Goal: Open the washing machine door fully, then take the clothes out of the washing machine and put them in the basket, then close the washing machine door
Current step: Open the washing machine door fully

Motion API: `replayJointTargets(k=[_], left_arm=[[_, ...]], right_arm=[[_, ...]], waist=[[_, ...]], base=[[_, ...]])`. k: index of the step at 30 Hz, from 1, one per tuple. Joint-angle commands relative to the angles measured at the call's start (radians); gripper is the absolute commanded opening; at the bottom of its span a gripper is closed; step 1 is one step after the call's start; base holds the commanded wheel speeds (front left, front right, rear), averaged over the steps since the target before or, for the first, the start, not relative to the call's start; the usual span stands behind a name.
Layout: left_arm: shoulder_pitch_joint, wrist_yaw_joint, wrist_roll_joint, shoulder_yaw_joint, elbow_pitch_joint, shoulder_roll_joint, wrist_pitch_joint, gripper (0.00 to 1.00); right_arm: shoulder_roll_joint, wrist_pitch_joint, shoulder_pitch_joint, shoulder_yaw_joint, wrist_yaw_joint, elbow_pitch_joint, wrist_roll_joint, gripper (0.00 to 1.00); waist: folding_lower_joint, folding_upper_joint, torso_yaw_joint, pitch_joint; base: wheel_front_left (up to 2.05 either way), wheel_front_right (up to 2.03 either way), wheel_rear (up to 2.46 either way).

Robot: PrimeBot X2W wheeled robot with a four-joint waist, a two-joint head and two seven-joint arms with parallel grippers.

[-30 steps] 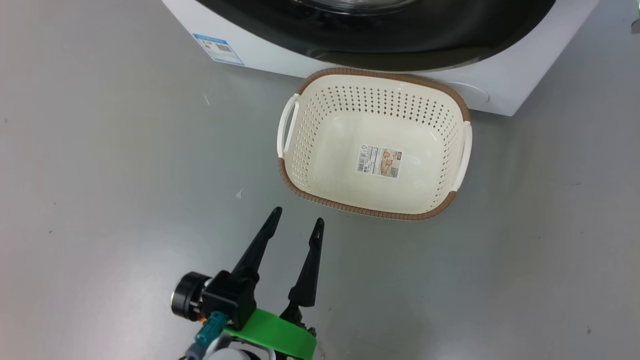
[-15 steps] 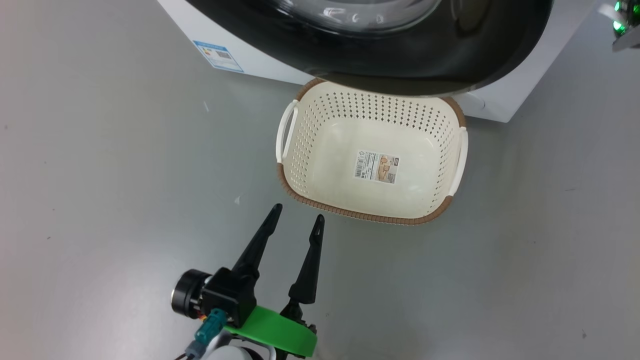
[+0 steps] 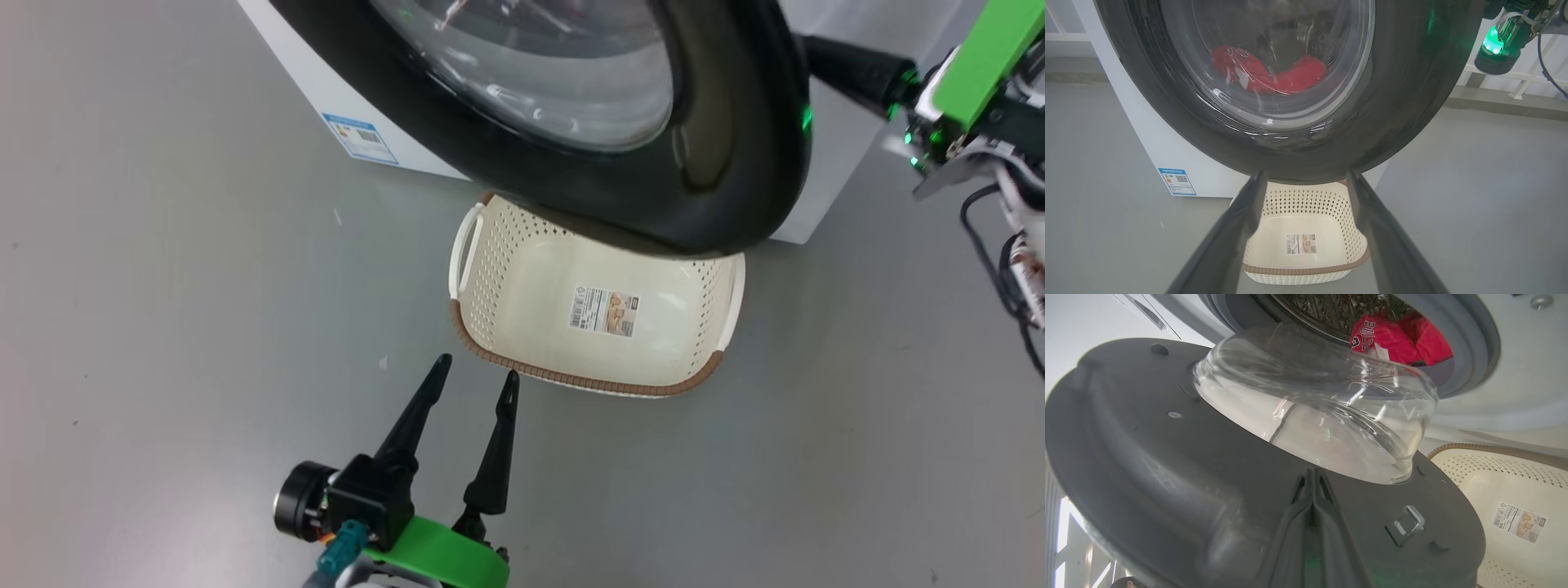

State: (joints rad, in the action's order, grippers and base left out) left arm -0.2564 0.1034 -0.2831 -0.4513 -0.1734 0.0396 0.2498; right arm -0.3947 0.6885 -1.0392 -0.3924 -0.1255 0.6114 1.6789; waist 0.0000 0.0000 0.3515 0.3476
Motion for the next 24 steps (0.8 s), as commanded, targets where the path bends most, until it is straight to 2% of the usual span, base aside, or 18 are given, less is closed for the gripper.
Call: replayJointTargets(k=[1, 24], left_arm=[[0.013, -0.008, 0.01, 0.037, 0.017, 0.011, 0.012, 1.0], [0.139, -0.022, 0.049, 0.093, 0.014, 0.011, 0.012, 1.0]], right_arm=[[0.023, 0.009, 0.028, -0.003, -0.005, -0.037, -0.006, 0.0], [0.111, 0.06, 0.303, -0.005, -0.005, -0.193, -0.037, 0.0]], waist=[[0.0, 0.0, 0.0, -0.022], [0.0, 0.0, 0.048, -0.182]], base=[[0.0, 0.0, 0.0], [0.0, 0.0, 0.0]])
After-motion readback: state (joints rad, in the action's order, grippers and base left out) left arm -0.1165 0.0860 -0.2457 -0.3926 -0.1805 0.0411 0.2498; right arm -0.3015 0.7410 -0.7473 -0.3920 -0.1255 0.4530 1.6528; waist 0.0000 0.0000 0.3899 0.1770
